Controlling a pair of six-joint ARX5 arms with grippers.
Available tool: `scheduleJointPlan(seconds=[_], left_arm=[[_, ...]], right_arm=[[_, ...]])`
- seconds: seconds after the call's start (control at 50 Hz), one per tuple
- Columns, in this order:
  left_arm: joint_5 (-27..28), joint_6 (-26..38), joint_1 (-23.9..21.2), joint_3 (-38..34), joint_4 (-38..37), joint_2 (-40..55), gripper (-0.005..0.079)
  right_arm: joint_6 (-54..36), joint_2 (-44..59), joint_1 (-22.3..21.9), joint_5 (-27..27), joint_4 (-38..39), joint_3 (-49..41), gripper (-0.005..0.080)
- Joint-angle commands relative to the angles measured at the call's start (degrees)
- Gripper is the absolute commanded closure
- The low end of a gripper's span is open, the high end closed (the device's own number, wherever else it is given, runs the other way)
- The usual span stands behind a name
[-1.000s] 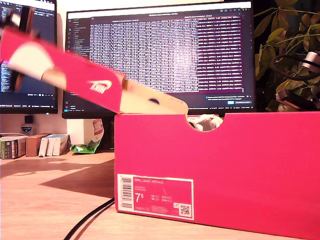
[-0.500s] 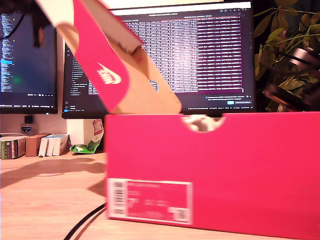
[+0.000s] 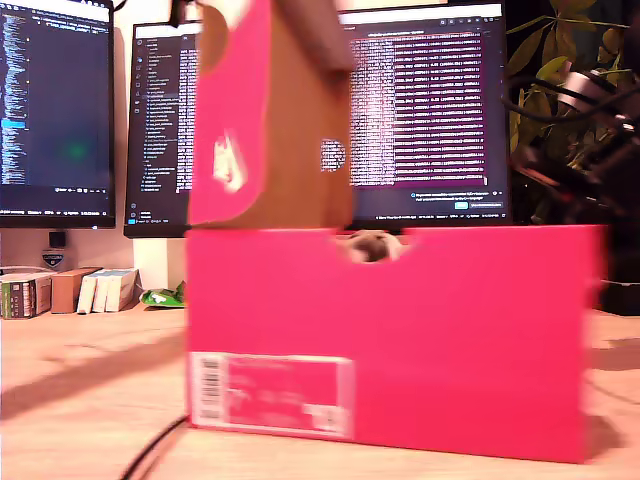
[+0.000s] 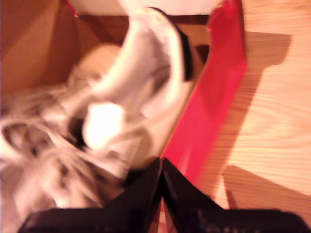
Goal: Close the red shoebox by pushing the lid with your left arm and holding the box in place with your right arm
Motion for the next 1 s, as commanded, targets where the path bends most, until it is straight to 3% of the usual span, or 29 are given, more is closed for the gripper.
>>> scheduleJointPlan(seconds=[0.0, 0.14, 0.3, 0.4, 0.6, 0.98], left_arm=[[-12.59, 2.36, 0.90, -2.49, 2.38, -0.20, 0.0762], [-13.88, 3.06, 0.39, -2.49, 4.44, -4.57, 0.0762], [-21.92, 3.17, 0.44, -2.49, -0.85, -8.79, 0.0762], [-21.88, 3.15, 0.81, -2.49, -6.08, -9.77, 0.0762], [-21.42, 3.63, 1.42, -2.49, -12.35, -9.84, 0.0762], [-18.62, 3.65, 1.44, -2.49, -16.55, -9.86, 0.0762]], right_arm=[[-1.07, -0.04, -1.44, -0.22, -1.14, 2.03, 0.0764], [-2.32, -0.70, -3.54, 0.04, -2.56, 4.15, 0.0764], [-7.08, -1.62, -4.37, 3.82, -8.44, 8.31, 0.0764], [-7.74, -1.64, -4.35, 3.96, -12.33, 10.82, 0.0764], [-5.70, -1.64, -0.68, -4.46, -16.15, 13.53, 0.0764], [-7.89, -1.55, 5.20, -2.64, -22.38, 13.55, 0.0765]])
